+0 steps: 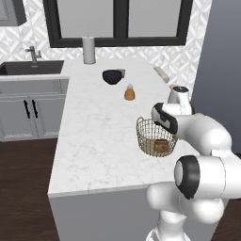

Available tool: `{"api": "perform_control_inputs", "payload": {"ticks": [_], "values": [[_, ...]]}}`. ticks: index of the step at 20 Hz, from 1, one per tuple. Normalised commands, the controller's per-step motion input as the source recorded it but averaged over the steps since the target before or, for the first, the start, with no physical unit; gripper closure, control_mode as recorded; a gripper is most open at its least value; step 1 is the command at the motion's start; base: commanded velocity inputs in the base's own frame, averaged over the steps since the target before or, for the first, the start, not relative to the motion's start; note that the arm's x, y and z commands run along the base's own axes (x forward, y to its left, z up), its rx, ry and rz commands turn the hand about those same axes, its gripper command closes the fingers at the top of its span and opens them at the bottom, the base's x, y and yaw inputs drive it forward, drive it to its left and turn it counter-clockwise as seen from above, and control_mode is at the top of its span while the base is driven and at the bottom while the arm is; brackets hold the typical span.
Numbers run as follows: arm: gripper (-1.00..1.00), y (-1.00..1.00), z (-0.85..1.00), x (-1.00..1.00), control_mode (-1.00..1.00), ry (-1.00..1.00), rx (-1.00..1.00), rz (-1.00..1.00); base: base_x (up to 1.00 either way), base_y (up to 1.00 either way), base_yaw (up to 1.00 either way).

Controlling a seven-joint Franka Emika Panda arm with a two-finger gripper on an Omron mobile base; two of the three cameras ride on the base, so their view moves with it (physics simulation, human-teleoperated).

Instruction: Open the cabinet, pick up the bread from the cabinet and place it in the basket. Then move the basket to the dining counter.

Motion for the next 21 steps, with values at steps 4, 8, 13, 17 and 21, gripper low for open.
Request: {"api": "perform_control_inputs", "payload": {"ticks": [4, 8, 13, 17, 21], "values": [[-1.0, 0.11, 0.53, -0.69, -1.0, -0.06, -0.02, 0.24, 0.0, 0.0, 0.0], [-1.0, 0.16, 0.43, -0.9, -1.0, -0.02, -0.05, 0.36, 0.0, 0.0, 0.0], [-1.0, 0.32, 0.22, -0.73, -1.0, -0.33, -0.1, 0.44, 0.0, 0.0, 0.0], [-1.0, 0.31, 0.38, -0.63, -1.0, -0.4, -0.14, 0.43, 0.0, 0.0, 0.0], [-1.0, 0.27, 0.75, -0.82, -1.0, -0.22, -0.12, 0.42, 0.0, 0.0, 0.0]]}}
